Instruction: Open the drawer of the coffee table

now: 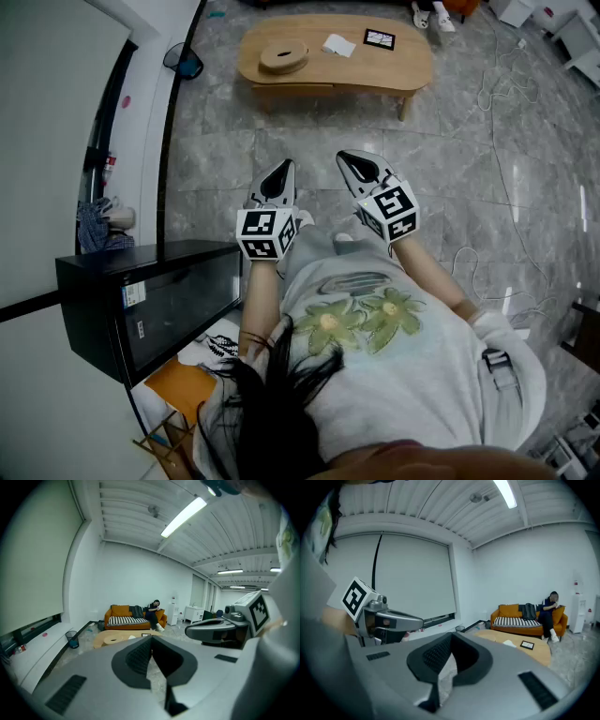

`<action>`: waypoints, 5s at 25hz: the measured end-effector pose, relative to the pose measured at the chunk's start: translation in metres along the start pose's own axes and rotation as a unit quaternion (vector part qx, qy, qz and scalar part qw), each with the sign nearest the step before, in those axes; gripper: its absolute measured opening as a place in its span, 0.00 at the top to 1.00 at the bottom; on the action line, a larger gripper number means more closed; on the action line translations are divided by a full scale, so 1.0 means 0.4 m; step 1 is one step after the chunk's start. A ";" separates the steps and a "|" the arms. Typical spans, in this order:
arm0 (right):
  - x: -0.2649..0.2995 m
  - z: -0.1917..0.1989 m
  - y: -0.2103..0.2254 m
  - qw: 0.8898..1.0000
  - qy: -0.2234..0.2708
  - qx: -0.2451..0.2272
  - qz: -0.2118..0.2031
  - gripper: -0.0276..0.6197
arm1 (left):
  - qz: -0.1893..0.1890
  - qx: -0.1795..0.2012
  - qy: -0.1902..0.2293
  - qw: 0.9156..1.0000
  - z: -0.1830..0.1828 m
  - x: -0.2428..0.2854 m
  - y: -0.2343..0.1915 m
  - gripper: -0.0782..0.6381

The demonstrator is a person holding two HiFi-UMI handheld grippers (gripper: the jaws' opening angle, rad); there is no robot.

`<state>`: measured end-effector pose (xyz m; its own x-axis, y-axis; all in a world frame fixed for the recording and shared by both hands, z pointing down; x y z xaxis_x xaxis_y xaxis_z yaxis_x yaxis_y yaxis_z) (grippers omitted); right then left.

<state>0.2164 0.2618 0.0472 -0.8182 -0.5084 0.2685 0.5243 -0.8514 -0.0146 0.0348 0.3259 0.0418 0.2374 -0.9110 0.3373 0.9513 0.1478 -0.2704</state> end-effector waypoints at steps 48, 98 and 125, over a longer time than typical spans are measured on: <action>0.711 0.031 0.281 0.992 -0.071 0.055 0.093 0.95 | 0.062 -0.004 -0.112 0.992 -0.130 0.571 -0.720 0.87; 1.150 1.020 0.714 0.980 -0.151 0.042 0.123 0.65 | -0.080 0.102 -0.137 0.982 0.582 1.247 -1.304 0.47; 1.241 1.185 0.787 0.979 -0.084 0.005 0.185 0.63 | -0.012 0.124 -0.075 0.989 0.679 1.399 -1.407 0.38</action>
<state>0.0872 -0.1975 0.6325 -0.5225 -0.7524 0.4010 0.7803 -0.6116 -0.1309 -0.3145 -0.1624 0.6277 0.2225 -0.8506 0.4764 0.9717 0.2335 -0.0368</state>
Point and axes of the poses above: the fingertips, and each gripper's own axes: x forward along the fingers, y to its right, z out of its underside, the point moved 8 cm from there along -x, backward along the fingers, and after that the axes turned 8 degrees about -x, right-handed, at the moved point
